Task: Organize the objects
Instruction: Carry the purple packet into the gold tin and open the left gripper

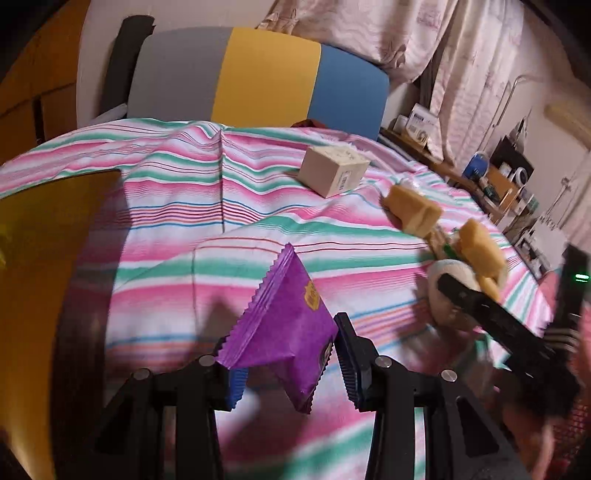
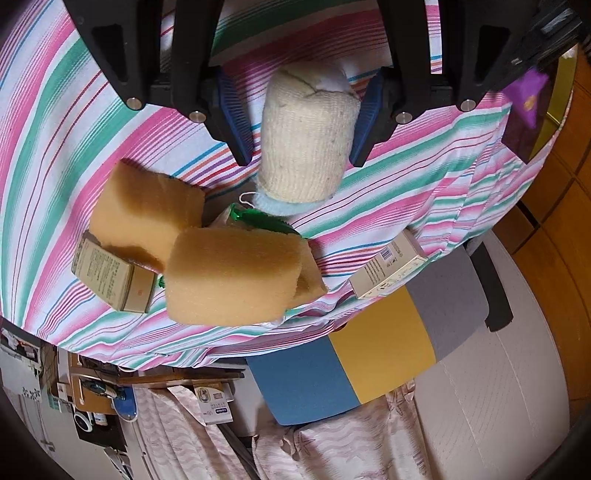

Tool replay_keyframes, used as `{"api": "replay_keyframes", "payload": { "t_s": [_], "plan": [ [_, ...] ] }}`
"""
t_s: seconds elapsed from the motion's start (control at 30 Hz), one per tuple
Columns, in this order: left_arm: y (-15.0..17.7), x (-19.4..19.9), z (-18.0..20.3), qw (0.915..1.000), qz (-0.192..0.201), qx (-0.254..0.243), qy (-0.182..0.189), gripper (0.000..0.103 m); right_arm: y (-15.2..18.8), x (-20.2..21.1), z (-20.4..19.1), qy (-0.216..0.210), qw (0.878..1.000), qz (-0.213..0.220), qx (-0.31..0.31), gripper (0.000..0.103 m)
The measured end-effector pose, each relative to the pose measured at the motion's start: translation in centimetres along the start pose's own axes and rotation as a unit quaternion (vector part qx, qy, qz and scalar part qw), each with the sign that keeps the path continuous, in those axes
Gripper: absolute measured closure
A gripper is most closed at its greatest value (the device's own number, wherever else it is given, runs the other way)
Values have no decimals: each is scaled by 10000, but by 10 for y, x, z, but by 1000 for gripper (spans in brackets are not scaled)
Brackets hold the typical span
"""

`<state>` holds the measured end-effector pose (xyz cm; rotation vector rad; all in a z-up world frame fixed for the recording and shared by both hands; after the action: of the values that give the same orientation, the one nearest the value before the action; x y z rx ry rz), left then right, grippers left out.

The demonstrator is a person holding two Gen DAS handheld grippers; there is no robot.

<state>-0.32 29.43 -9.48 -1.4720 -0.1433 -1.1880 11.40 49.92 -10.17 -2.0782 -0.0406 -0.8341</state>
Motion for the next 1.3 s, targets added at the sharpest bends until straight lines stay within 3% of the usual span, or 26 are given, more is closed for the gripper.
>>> {"api": "replay_keyframes", "payload": {
  "t_s": [0.2,0.33,0.47,0.63,0.77,0.97,1.3],
  "plan": [
    [4,49,-13,9992,248,112,282,60,1,-3,-7,63,9998,-64,197,50],
    [5,75,-25,9985,442,111,302,60,1,-3,-10,5,9996,-77,257,55],
    [6,87,-48,9986,464,237,86,60,1,-3,-12,4,9995,-85,306,56],
    [5,100,-90,9958,495,760,-89,60,1,-1,-13,-4,9995,-57,320,57],
    [3,108,-121,9916,558,1067,-475,60,2,1,-11,-63,9996,-57,279,57],
    [7,104,-168,9825,291,1573,-953,60,5,0,-12,-120,9994,-191,253,57],
    [5,103,-214,9739,75,1793,-1388,60,14,10,-20,-353,9989,-316,-12,58]
  ]
}}
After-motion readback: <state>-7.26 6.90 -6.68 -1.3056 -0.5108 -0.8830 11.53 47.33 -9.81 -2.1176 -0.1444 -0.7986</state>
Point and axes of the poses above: each gripper's, at about its wrist camera, not at the fingertips, and x roughly against the way its jaws point, z to its right, y to its underside, the point moved 3 cm from there along -x, roughly the way its jaws point, and after that the axes turned 7 degrees about -y, right-handed, at the moved point
